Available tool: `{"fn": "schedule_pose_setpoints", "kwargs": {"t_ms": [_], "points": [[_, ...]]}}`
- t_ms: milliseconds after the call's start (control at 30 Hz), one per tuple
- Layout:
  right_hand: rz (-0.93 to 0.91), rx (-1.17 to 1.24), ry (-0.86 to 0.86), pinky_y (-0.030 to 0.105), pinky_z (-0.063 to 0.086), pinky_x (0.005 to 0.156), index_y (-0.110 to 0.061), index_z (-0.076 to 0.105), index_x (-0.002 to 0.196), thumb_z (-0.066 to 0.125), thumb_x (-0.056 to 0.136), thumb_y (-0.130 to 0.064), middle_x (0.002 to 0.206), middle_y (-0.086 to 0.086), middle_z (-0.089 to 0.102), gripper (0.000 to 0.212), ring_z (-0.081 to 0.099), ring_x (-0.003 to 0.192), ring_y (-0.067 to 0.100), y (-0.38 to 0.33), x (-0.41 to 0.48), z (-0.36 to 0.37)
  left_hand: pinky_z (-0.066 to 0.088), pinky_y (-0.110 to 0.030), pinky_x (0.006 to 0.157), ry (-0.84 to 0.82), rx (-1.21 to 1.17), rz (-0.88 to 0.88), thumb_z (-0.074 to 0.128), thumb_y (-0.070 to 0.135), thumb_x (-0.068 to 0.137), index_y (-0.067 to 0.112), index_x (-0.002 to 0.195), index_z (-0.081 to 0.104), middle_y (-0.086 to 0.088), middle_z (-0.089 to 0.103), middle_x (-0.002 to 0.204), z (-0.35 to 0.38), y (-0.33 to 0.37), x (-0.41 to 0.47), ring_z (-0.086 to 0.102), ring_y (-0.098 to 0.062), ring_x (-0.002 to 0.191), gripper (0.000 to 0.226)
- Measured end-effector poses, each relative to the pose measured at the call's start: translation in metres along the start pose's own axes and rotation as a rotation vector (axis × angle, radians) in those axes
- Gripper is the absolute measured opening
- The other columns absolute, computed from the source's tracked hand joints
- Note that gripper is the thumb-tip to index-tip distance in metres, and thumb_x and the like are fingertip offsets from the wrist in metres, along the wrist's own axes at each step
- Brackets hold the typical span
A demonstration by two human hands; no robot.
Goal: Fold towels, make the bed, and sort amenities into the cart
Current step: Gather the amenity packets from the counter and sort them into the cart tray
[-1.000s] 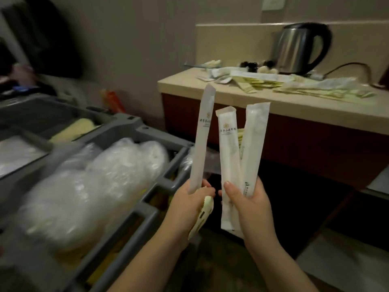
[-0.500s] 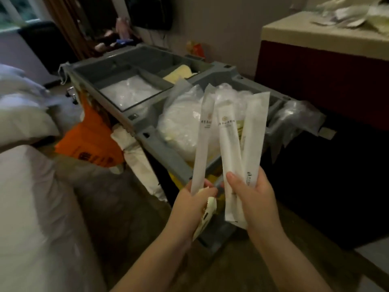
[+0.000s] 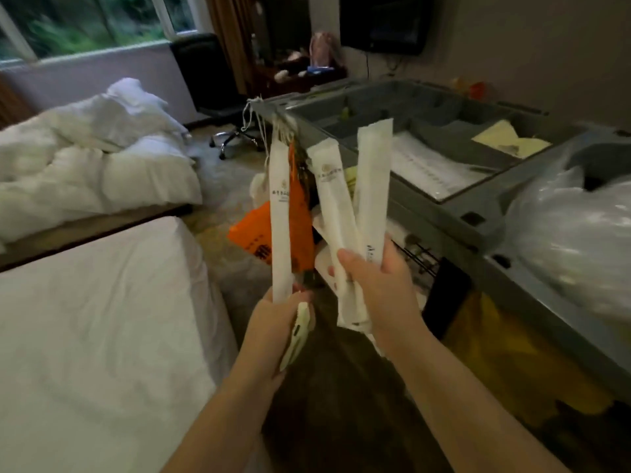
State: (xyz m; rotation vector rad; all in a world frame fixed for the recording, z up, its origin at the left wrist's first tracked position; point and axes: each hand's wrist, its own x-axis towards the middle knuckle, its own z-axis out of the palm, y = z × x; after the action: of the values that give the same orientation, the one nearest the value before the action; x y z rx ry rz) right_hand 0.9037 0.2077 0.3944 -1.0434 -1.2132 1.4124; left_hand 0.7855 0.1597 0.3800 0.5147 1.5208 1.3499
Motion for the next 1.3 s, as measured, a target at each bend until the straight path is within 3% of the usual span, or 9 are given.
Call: {"fn": "schedule_pose_setpoints", "kwargs": {"t_ms": [167, 400, 500, 633, 800, 900, 1000, 1100, 1300], "points": [[0.001, -0.020, -0.002, 0.026, 0.057, 0.075, -0.055, 0.043, 0.099, 0.063, 0.088, -0.017, 0.103, -0.014, 0.060, 0.044, 0.063, 0.097, 0.009, 0.017, 0.067, 0.043, 0.047, -0.017, 0.055, -0.152, 0.069, 0.041, 0.056, 0.008, 0.091, 0.019, 0.083, 0.057, 0.003, 0.060, 0.077, -0.016, 0.038, 0.087, 0.057, -0.008, 0.067, 0.014], [0.071, -0.081, 0.201, 0.017, 0.051, 0.067, -0.043, 0.043, 0.117, 0.064, 0.088, -0.019, 0.101, -0.015, 0.058, 0.043, 0.060, 0.094, 0.006, 0.074, 0.214, 0.073, 0.044, -0.036, 0.067, -0.164, 0.186, -0.078, 0.065, 0.014, 0.085, 0.022, 0.073, 0.062, -0.011, 0.058, 0.080, 0.000, 0.068, 0.243, 0.056, -0.027, 0.077, 0.015], [0.117, -0.064, 0.233, 0.018, 0.048, 0.062, -0.040, 0.042, 0.116, 0.063, 0.089, -0.020, 0.098, -0.016, 0.056, 0.040, 0.058, 0.088, 0.004, 0.066, 0.301, 0.104, 0.043, -0.030, 0.056, -0.127, 0.207, -0.049, 0.064, 0.011, 0.086, 0.018, 0.077, 0.061, -0.008, 0.057, 0.072, -0.007, 0.115, 0.318, 0.056, -0.022, 0.067, 0.012], [0.064, -0.047, 0.129, 0.042, 0.056, 0.085, -0.037, 0.046, 0.124, 0.062, 0.089, -0.021, 0.108, -0.005, 0.061, 0.042, 0.062, 0.100, 0.015, 0.032, 0.412, 0.163, 0.042, -0.022, 0.039, -0.030, 0.095, -0.039, 0.063, 0.007, 0.086, 0.010, 0.080, 0.061, -0.004, 0.058, 0.055, -0.032, 0.183, 0.408, 0.057, -0.014, 0.047, 0.007], [-0.002, -0.023, 0.108, 0.016, 0.054, 0.065, -0.042, 0.047, 0.110, 0.061, 0.090, -0.014, 0.099, -0.013, 0.061, 0.036, 0.064, 0.083, 0.001, 0.013, 0.520, 0.221, 0.048, -0.029, 0.052, -0.066, 0.120, -0.055, 0.062, 0.013, 0.087, 0.008, 0.089, 0.064, -0.002, 0.063, 0.052, -0.042, 0.228, 0.522, 0.062, -0.018, 0.054, 0.006], [-0.039, -0.033, 0.247, 0.022, 0.055, 0.073, -0.036, 0.048, 0.123, 0.062, 0.089, -0.014, 0.102, -0.014, 0.060, 0.043, 0.063, 0.088, 0.003, 0.027, 0.569, 0.243, 0.056, -0.036, 0.067, -0.186, 0.212, 0.003, 0.063, 0.012, 0.087, 0.013, 0.089, 0.065, -0.006, 0.068, 0.068, -0.028, 0.249, 0.588, 0.066, -0.022, 0.068, 0.003], [-0.016, 0.022, 0.456, 0.027, 0.055, 0.077, -0.036, 0.045, 0.122, 0.060, 0.090, -0.012, 0.102, -0.013, 0.059, 0.043, 0.060, 0.093, 0.008, 0.029, 0.605, 0.254, 0.054, -0.034, 0.065, -0.320, 0.262, 0.047, 0.065, 0.007, 0.084, 0.017, 0.076, 0.063, -0.003, 0.066, 0.060, -0.011, 0.288, 0.640, 0.066, -0.020, 0.069, 0.013], [0.025, 0.078, 0.638, 0.025, 0.052, 0.072, -0.033, 0.045, 0.126, 0.060, 0.090, -0.013, 0.105, -0.011, 0.058, 0.044, 0.057, 0.093, 0.008, 0.024, 0.625, 0.251, 0.046, -0.027, 0.063, -0.535, 0.336, 0.083, 0.062, 0.009, 0.088, 0.016, 0.080, 0.061, -0.004, 0.061, 0.074, 0.013, 0.320, 0.678, 0.058, -0.022, 0.077, 0.011], [0.037, 0.104, 0.922, 0.028, 0.049, 0.072, -0.038, 0.043, 0.116, 0.063, 0.088, -0.019, 0.107, -0.011, 0.057, 0.039, 0.055, 0.096, 0.010, 0.015, 0.626, 0.208, 0.047, -0.035, 0.071, -0.792, 0.335, -0.148, 0.061, 0.010, 0.088, 0.017, 0.082, 0.061, -0.014, 0.057, 0.083, 0.089, 0.321, 0.701, 0.056, -0.025, 0.078, 0.010]]}}
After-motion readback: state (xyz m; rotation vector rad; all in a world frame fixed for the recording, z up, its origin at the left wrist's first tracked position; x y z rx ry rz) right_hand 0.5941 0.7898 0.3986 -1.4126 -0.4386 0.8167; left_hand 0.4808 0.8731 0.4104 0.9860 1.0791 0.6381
